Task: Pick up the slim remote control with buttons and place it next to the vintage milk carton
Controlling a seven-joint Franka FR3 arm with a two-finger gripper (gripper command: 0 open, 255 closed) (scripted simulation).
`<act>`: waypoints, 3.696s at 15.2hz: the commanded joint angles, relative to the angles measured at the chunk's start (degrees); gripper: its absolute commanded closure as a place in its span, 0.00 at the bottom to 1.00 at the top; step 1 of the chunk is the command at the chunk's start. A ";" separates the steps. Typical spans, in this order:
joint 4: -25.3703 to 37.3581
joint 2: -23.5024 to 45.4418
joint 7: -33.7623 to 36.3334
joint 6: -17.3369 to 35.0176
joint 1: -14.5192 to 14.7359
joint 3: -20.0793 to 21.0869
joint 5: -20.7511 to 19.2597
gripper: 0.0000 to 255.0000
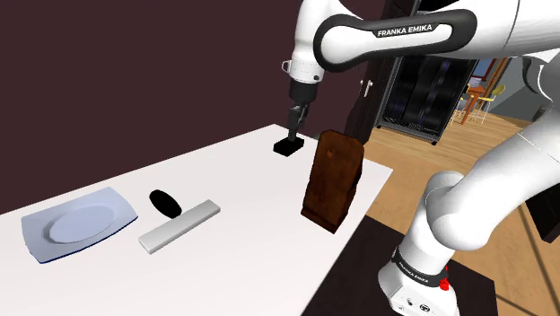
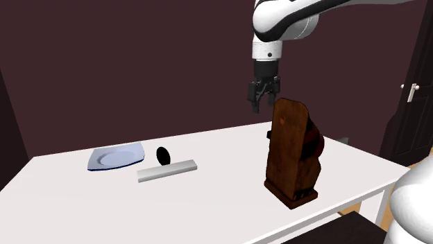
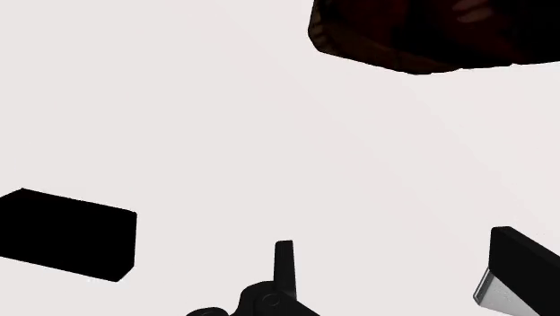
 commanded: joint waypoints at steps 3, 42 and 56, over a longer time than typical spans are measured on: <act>3.19 7.58 -5.97 4.08 1.97 0.16 0.35 0.00; 29.15 51.03 -34.27 17.48 14.05 10.24 -2.91 0.00; 29.68 50.31 -34.39 16.25 13.99 10.35 -2.70 1.00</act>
